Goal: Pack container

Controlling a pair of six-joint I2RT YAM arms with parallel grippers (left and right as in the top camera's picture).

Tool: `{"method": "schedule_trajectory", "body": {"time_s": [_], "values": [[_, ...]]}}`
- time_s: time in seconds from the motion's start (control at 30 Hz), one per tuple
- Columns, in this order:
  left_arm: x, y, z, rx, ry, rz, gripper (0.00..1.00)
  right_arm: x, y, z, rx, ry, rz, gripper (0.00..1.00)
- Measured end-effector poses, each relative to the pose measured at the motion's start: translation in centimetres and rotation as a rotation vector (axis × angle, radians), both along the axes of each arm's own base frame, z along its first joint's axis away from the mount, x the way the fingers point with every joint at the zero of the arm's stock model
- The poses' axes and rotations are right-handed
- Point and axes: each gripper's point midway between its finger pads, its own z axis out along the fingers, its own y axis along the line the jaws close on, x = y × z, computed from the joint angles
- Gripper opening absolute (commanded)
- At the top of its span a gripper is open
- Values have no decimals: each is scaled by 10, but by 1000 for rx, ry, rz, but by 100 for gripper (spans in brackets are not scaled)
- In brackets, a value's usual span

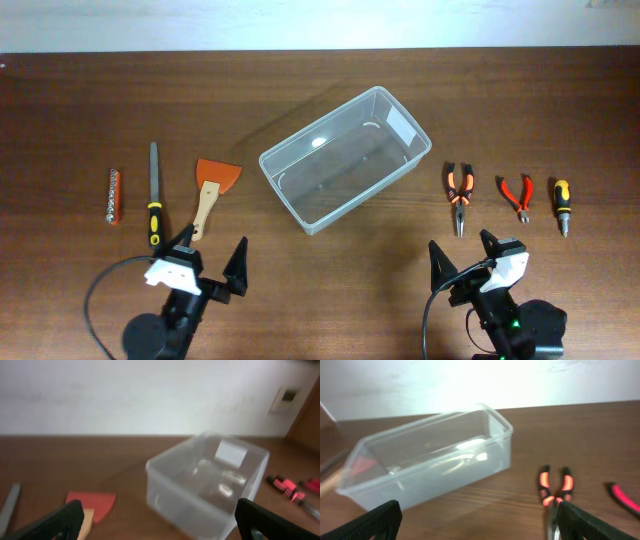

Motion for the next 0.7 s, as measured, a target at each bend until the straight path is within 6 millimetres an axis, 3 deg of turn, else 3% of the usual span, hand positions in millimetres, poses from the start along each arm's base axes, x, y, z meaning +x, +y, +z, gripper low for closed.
{"method": "schedule_trajectory", "body": {"time_s": [0.17, 0.33, 0.47, 0.63, 0.7], "values": [[-6, 2, 62, -24, 33, 11, 99, -4, 5, 15, 45, 93, 19, 99], [19, 1, 100, -24, 189, 11, 99, 7, 6, 50, 34, 256, 32, 99], [50, -3, 124, 0, 329, -14, 99, 32, 4, 98, -42, 362, 64, 99], [88, -9, 134, 16, 568, -53, 99, 74, 3, 162, -106, 413, 107, 99], [99, -12, 136, 13, 620, -70, 99, 84, 5, 171, -110, 442, 126, 99]]}}
